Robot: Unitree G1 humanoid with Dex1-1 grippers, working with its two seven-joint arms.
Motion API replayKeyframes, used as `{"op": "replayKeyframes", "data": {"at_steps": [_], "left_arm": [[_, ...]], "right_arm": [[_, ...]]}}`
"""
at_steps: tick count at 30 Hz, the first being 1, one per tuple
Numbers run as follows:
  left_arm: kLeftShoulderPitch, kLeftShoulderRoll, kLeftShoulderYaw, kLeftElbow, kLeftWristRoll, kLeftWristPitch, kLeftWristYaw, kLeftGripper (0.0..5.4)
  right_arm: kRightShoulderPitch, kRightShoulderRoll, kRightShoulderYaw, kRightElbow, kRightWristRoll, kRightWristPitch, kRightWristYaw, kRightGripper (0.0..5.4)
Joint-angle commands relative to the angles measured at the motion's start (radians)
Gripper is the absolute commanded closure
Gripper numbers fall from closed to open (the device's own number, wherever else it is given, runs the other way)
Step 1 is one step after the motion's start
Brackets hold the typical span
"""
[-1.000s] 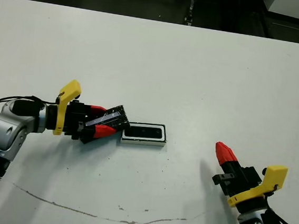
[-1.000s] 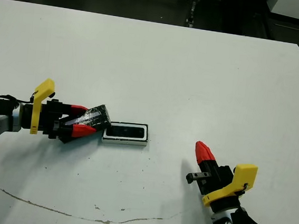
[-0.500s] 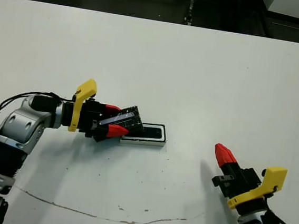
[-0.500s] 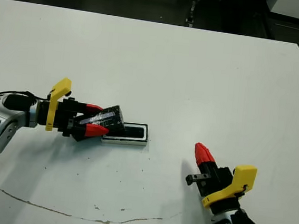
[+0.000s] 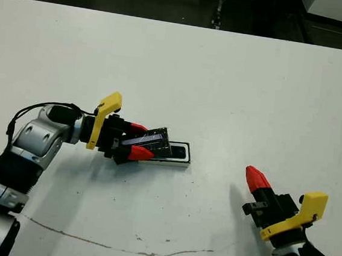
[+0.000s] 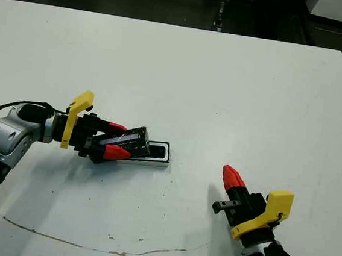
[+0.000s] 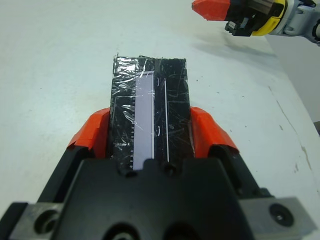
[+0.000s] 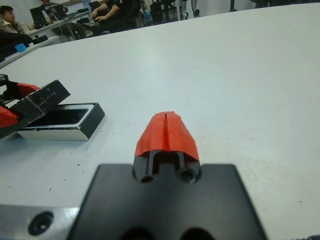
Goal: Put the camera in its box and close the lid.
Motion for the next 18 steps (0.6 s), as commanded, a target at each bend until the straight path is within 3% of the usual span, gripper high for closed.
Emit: {"op": "replayKeyframes", "data": {"at_steps": [1,7,12,18], "left_arm": [[0.006,-0.04,-0.036,0.017,-0.004,-0.003,-0.051,2.24],[0.011,-0.079,-0.049,0.011,-0.01,-0.003,-0.055,2.24],[0.015,-0.12,-0.073,0.038,0.016,-0.07,-0.051,2.24],[0.021,-0.144,-0.116,0.031,0.05,-0.055,-0.033,2.24]], "right_arm": [[0.006,-0.008,-0.006,0.003,0.01,0.006,0.003,5.4],[0.009,-0.015,-0.005,-0.005,0.005,0.016,-0.007,5.4],[0.015,-0.018,-0.008,-0.007,0.006,0.008,-0.003,5.4],[0.015,-0.015,-0.012,0.001,0.022,0.002,0.008,5.4]]}}
